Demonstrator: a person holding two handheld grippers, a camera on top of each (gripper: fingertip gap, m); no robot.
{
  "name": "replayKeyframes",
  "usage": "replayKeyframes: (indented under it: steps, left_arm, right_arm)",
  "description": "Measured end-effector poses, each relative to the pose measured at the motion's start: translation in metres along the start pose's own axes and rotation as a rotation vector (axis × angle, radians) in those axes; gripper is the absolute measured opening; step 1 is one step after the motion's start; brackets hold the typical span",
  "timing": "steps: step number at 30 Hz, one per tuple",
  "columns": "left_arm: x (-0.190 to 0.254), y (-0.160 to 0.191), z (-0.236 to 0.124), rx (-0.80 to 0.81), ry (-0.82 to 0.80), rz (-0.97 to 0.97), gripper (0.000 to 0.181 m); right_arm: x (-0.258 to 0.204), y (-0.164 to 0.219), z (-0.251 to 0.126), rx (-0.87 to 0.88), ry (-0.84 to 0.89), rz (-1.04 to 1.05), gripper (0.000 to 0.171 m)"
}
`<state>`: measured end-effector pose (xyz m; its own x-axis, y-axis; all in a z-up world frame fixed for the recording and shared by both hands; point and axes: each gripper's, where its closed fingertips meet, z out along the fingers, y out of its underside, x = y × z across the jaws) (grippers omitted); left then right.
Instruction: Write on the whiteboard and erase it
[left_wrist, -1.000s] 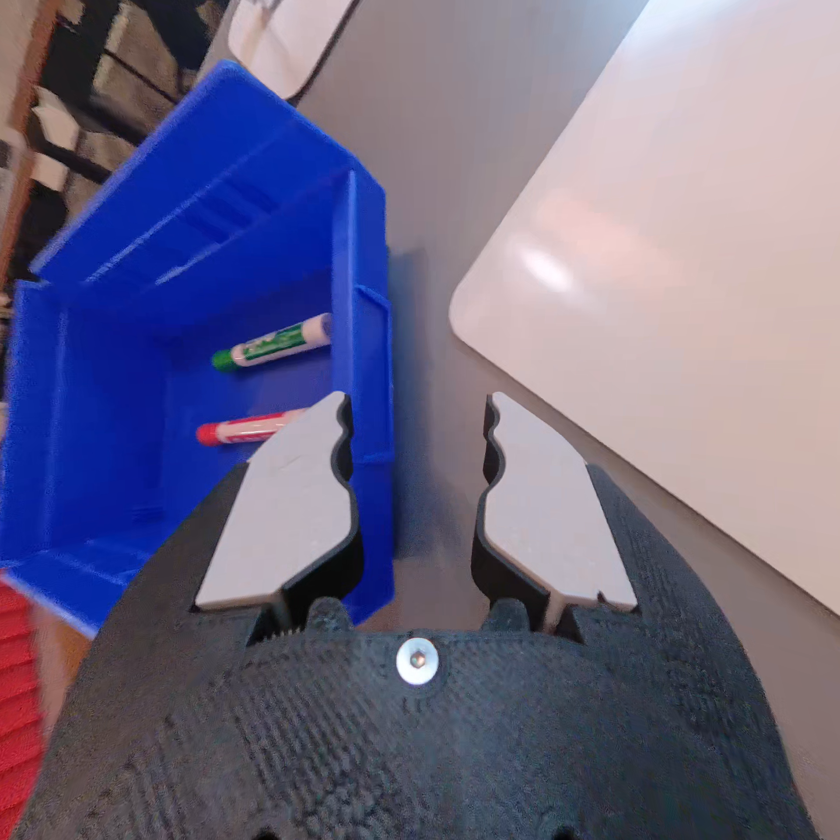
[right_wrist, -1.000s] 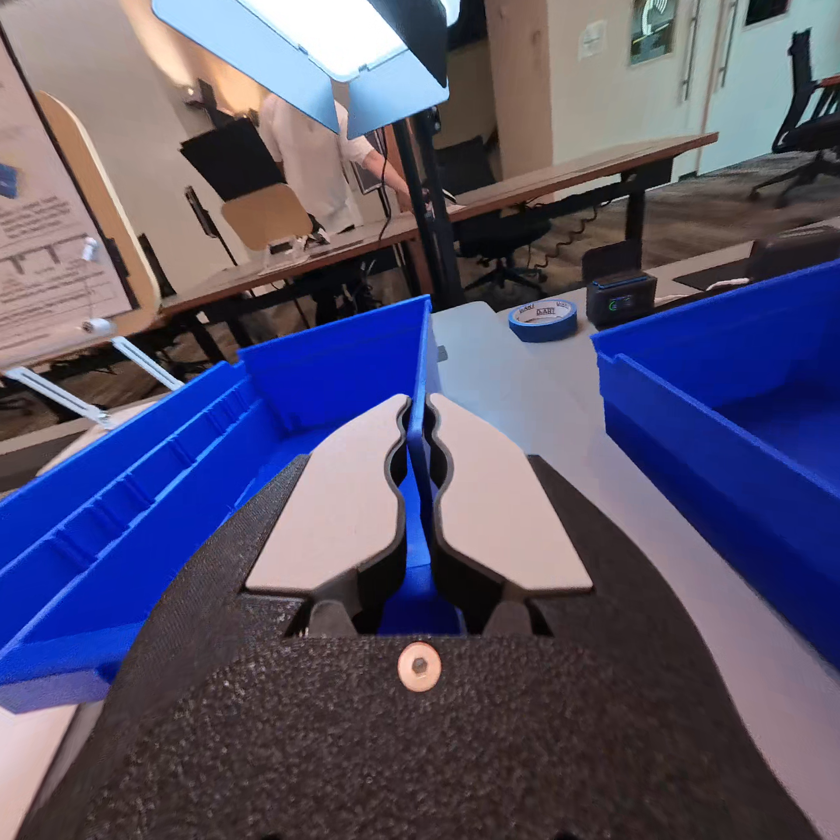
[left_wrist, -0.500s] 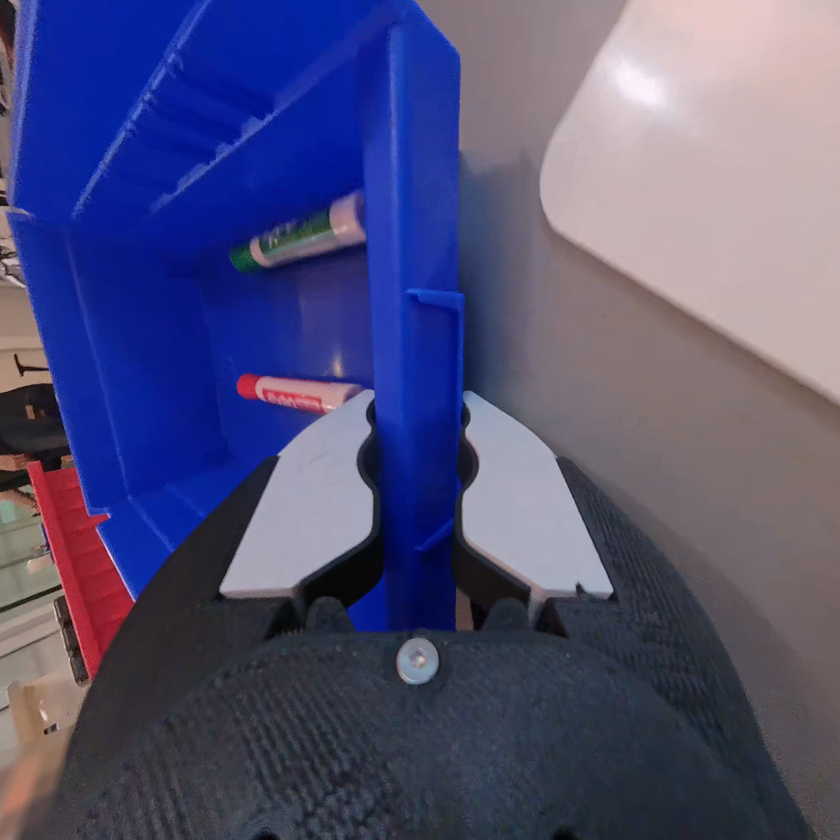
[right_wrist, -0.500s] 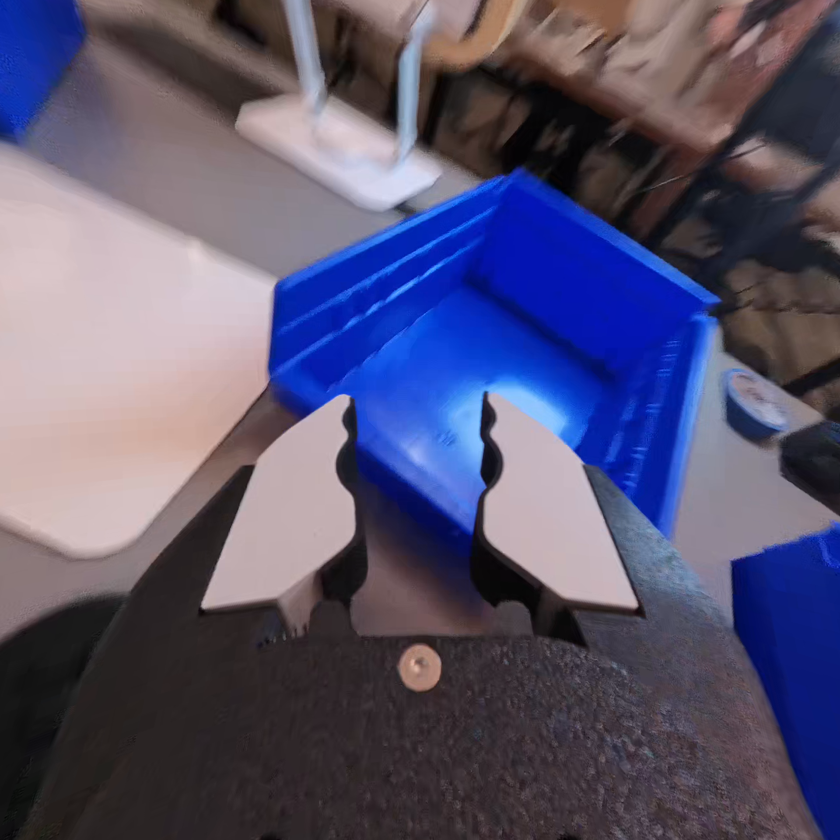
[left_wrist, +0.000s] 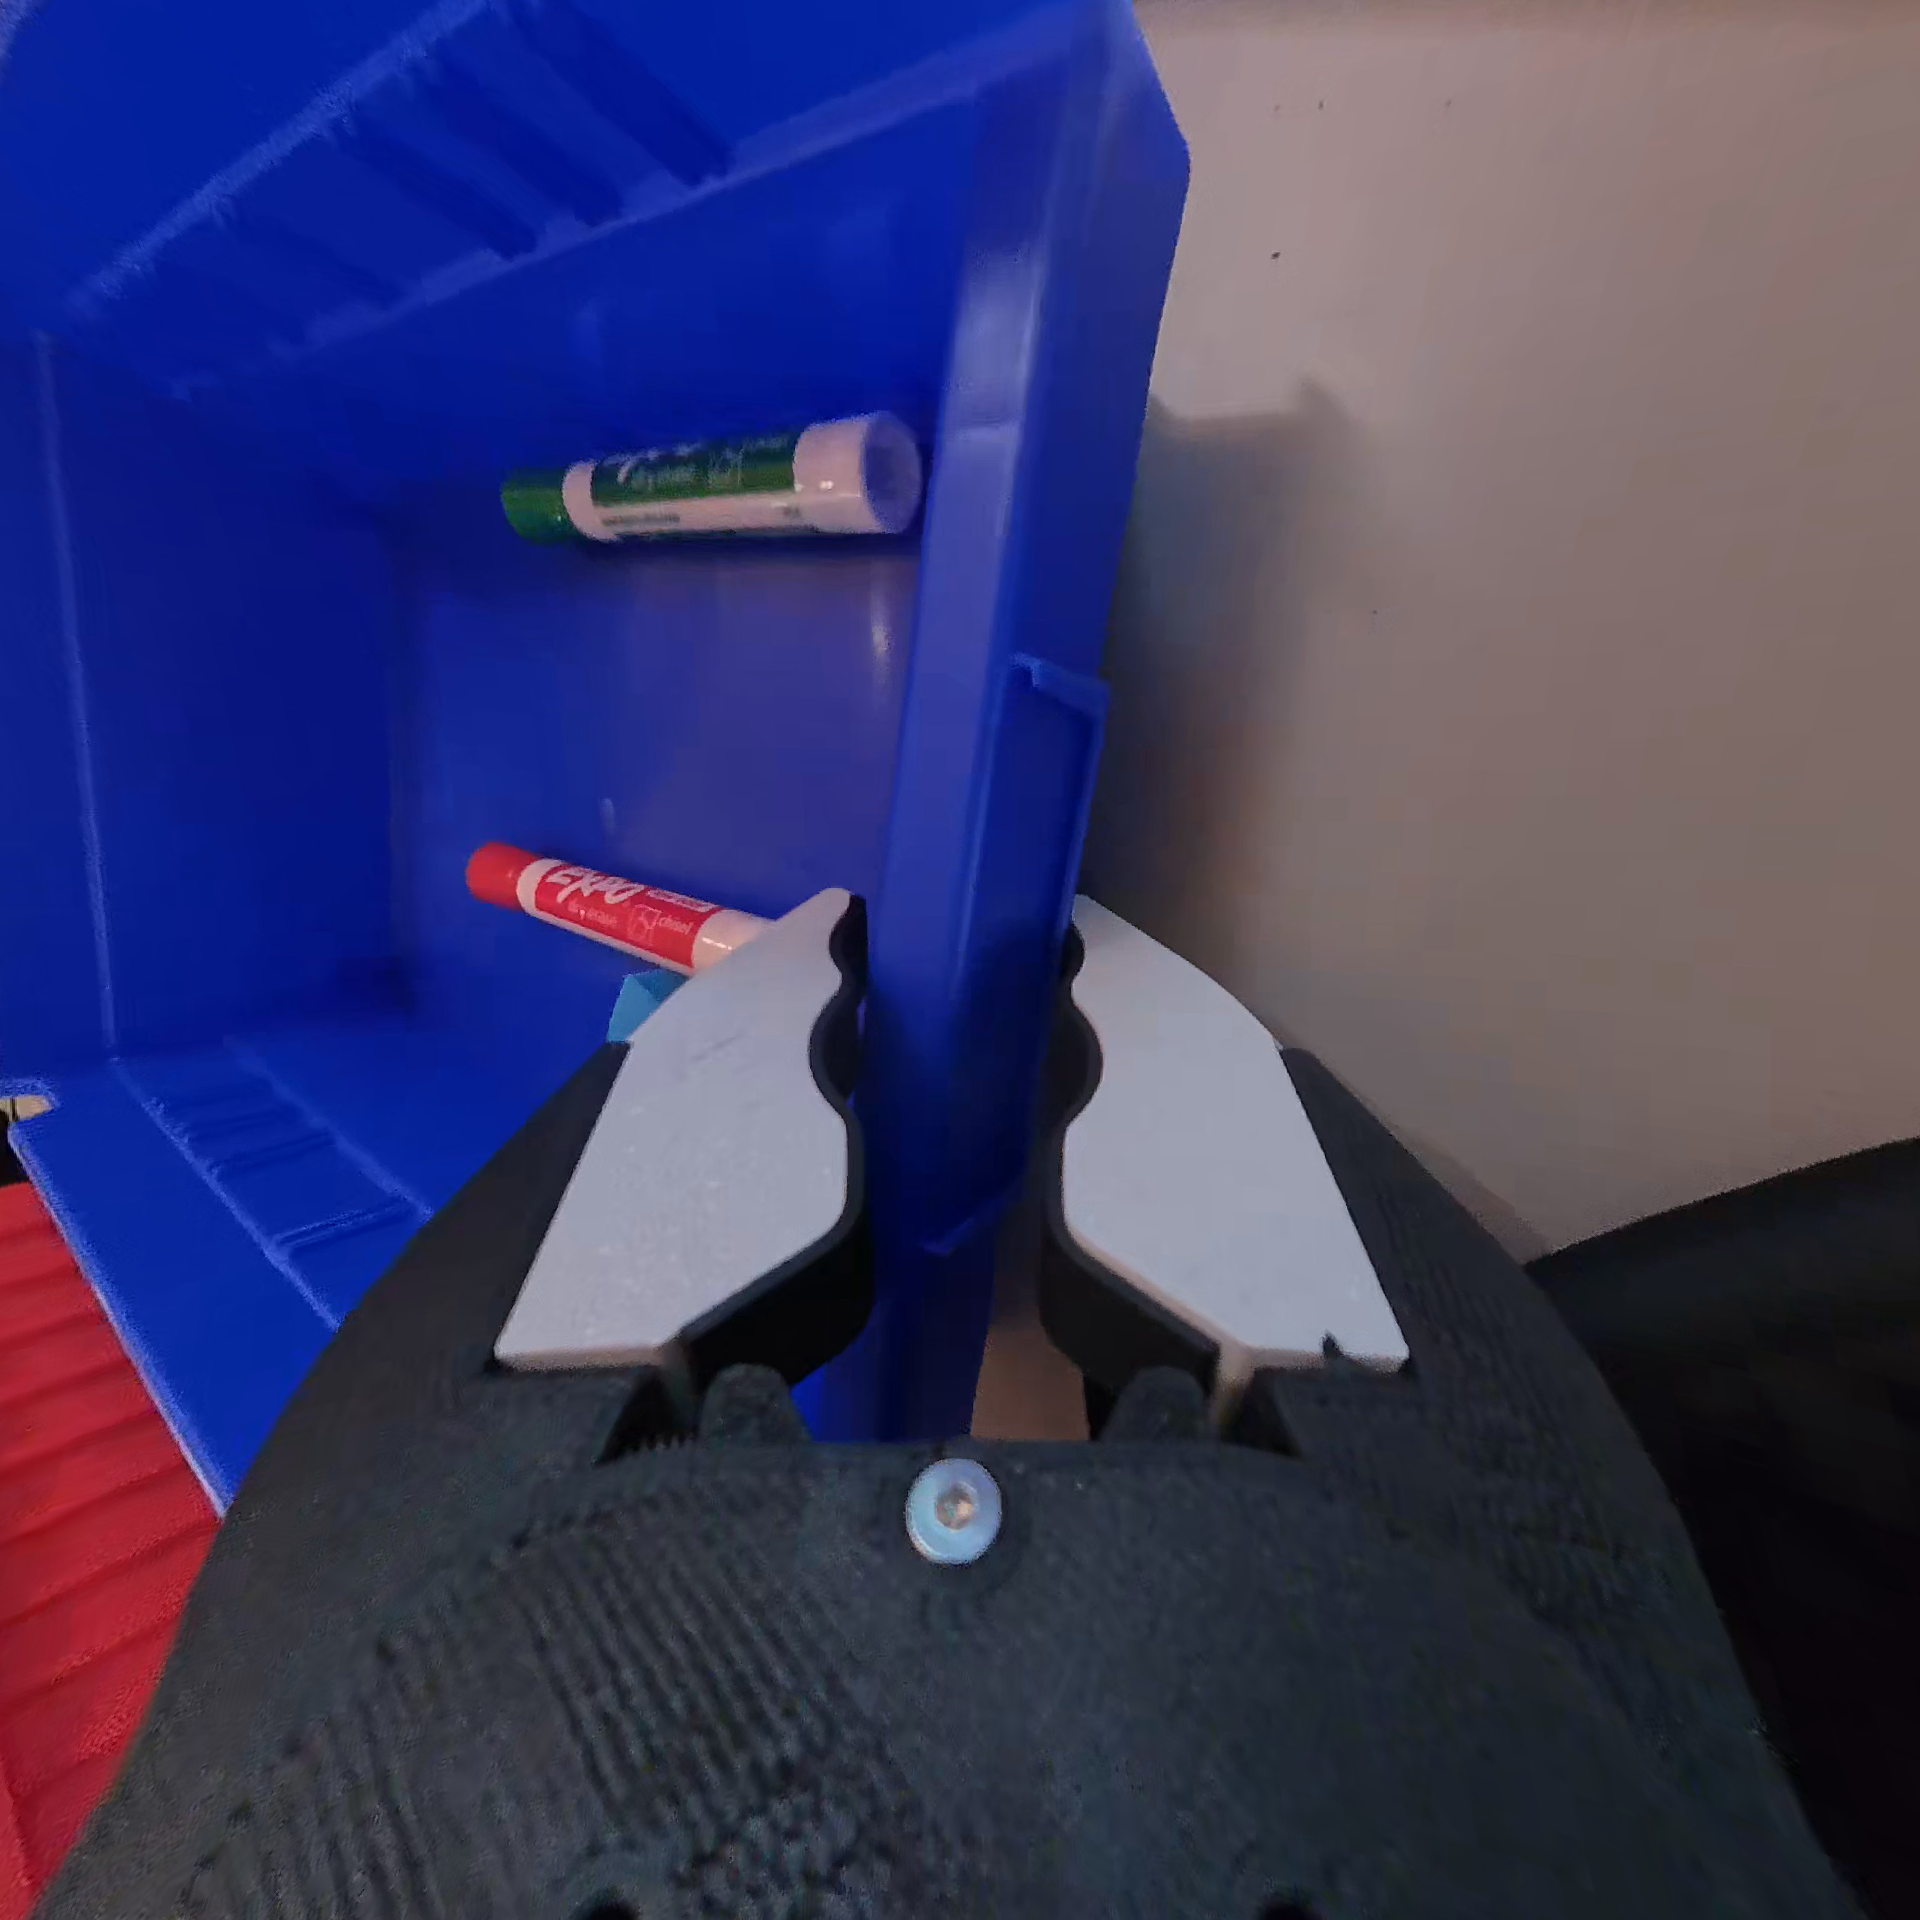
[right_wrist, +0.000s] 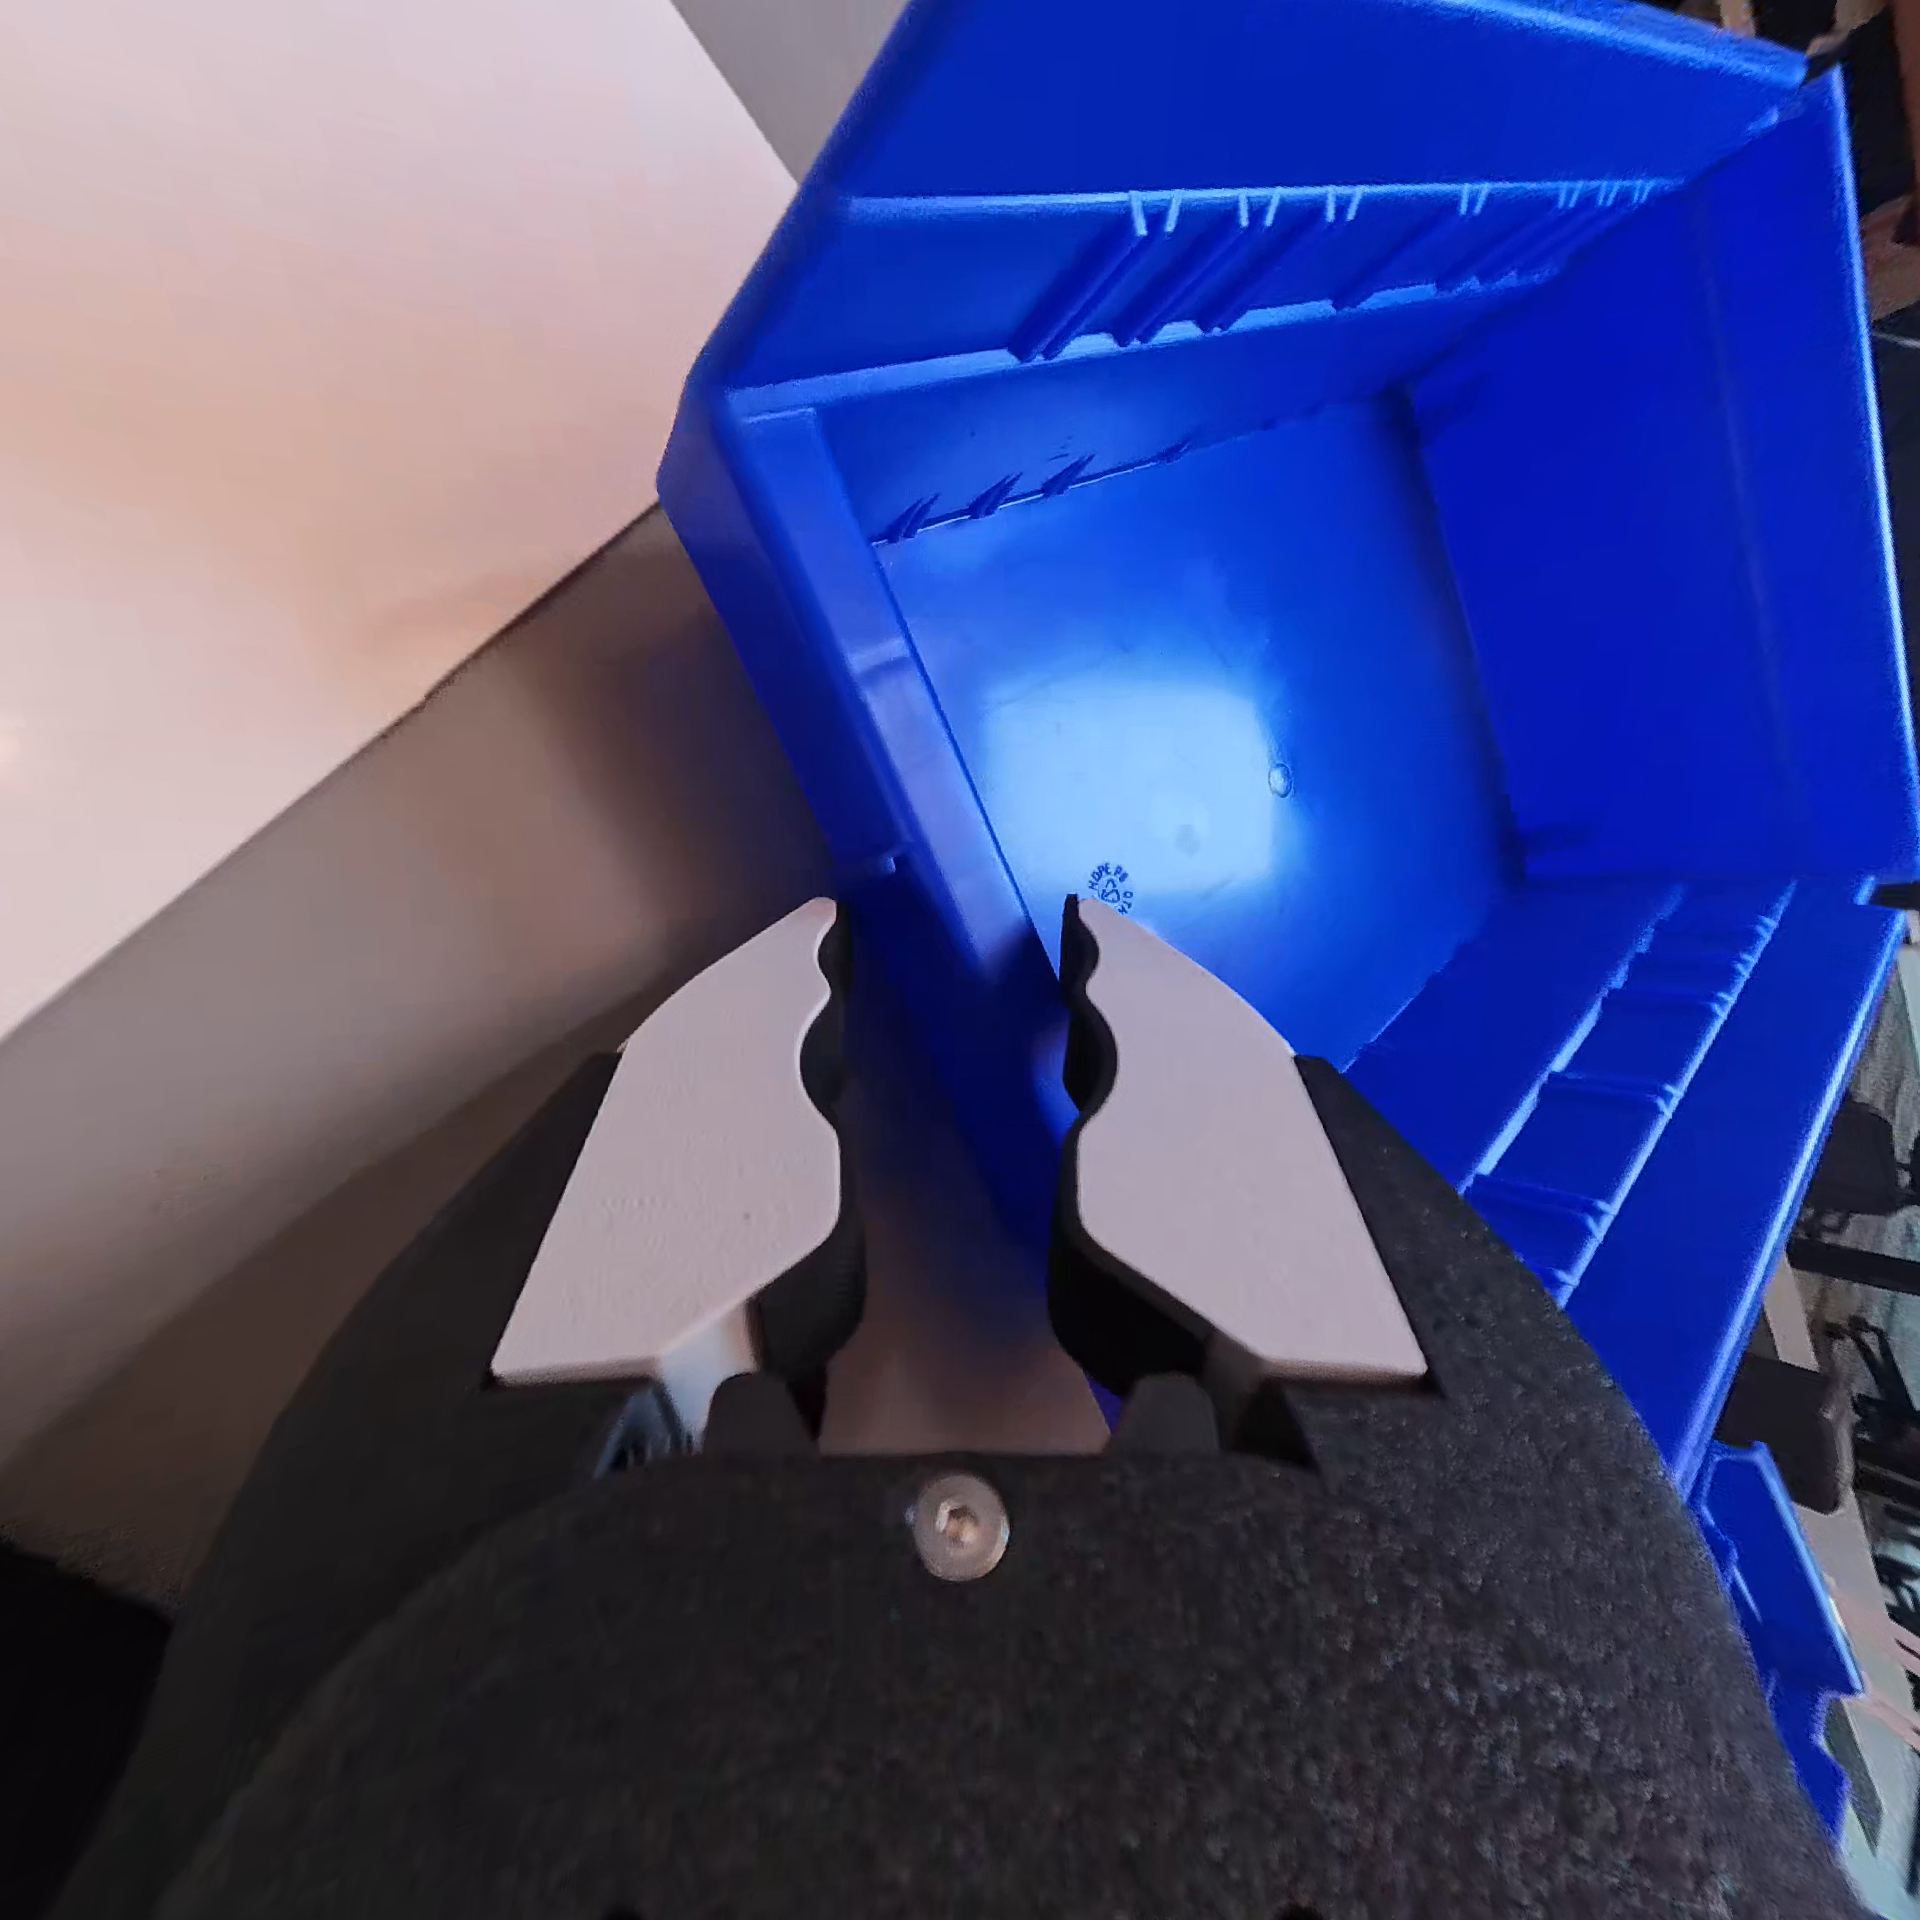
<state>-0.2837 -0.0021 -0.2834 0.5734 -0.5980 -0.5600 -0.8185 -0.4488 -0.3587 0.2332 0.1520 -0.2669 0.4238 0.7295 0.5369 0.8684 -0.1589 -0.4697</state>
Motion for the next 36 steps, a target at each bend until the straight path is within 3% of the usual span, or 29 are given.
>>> replayKeyframes:
  steps: [8, 12, 21, 24, 28, 34, 36]
  left_arm:
    - [-0.010, -0.008, 0.012, 0.016, -0.005, 0.010, 0.033]
    - [-0.022, -0.008, 0.019, 0.035, -0.062, -0.015, 0.036]
    - [-0.025, -0.019, 0.004, 0.179, -0.034, -0.207, 0.051]
    - [-0.027, -0.020, 0.002, 0.169, -0.031, -0.219, 0.054]
    - [-0.028, -0.022, 0.006, 0.193, -0.021, -0.228, 0.046]
    - [-0.047, -0.025, 0.019, 0.163, -0.092, -0.221, 0.043]
    - [-0.051, -0.032, 0.009, 0.235, -0.091, -0.281, 0.044]
  right_arm:
    - [0.009, -0.024, 0.022, -0.028, 0.050, 0.014, 0.038]
    - [0.010, -0.037, 0.022, 0.079, 0.075, 0.106, 0.039]
    - [0.012, -0.098, -0.047, 0.499, -0.043, 0.365, 0.047]
    - [-0.002, -0.116, -0.062, 0.552, -0.082, 0.358, 0.047]
    - [-0.014, -0.115, -0.055, 0.528, -0.059, 0.301, 0.047]
    - [-0.026, -0.112, -0.040, 0.546, -0.143, 0.380, 0.047]
    - [-0.029, -0.112, -0.042, 0.560, -0.139, 0.377, 0.047]
